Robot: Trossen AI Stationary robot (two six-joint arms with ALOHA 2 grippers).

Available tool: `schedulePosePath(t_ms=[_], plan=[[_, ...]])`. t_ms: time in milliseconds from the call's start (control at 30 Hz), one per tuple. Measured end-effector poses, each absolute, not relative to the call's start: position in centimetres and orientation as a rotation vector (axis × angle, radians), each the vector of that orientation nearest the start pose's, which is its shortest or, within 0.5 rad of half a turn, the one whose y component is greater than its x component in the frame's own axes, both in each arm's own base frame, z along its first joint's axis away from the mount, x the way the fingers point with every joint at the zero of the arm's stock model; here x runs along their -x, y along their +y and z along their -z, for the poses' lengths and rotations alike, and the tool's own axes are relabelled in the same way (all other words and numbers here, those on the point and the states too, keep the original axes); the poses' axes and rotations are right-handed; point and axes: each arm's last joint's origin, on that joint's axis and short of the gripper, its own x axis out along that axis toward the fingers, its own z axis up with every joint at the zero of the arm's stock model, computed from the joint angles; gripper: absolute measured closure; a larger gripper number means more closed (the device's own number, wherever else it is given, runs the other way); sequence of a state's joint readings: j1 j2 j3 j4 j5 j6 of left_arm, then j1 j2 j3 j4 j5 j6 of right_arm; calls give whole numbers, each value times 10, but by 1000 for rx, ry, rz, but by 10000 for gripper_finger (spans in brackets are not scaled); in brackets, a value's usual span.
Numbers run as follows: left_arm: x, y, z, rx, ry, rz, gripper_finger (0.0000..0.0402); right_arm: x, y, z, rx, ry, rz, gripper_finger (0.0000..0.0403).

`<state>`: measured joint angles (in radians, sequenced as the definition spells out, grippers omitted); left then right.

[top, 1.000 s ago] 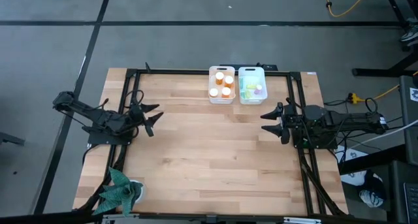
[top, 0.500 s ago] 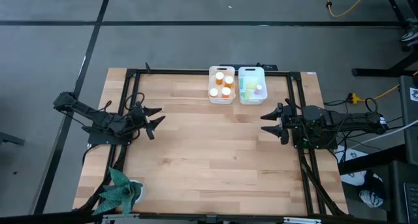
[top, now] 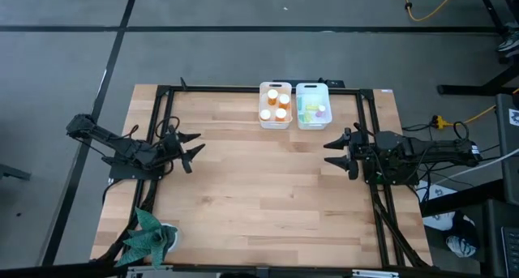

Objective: Pick and place medicine bottles into bin by pill shape (circle, oval)
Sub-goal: Return to Home Position

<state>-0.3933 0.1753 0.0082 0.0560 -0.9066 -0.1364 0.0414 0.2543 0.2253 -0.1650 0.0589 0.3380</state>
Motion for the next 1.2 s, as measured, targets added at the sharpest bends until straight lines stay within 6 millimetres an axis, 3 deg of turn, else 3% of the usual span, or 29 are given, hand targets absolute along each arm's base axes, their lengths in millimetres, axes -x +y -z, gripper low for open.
schedulePosePath(t_ms=[133,367,667,833,1200], plan=[[-98,-16,-158,5,70,-516,202,-105,2,-198,-284,240,62,134],[-98,-16,-158,-2,73,-516,202,-104,-1,-170,-250,214,184,134],[-98,-16,-158,-2,73,-516,202,-98,-3,-171,-176,142,227,134],[-98,-16,-158,-3,73,-517,202,-102,-4,-164,-72,16,249,134],[-98,-16,-158,-3,73,-515,202,-102,-4,-165,-44,15,238,134]])
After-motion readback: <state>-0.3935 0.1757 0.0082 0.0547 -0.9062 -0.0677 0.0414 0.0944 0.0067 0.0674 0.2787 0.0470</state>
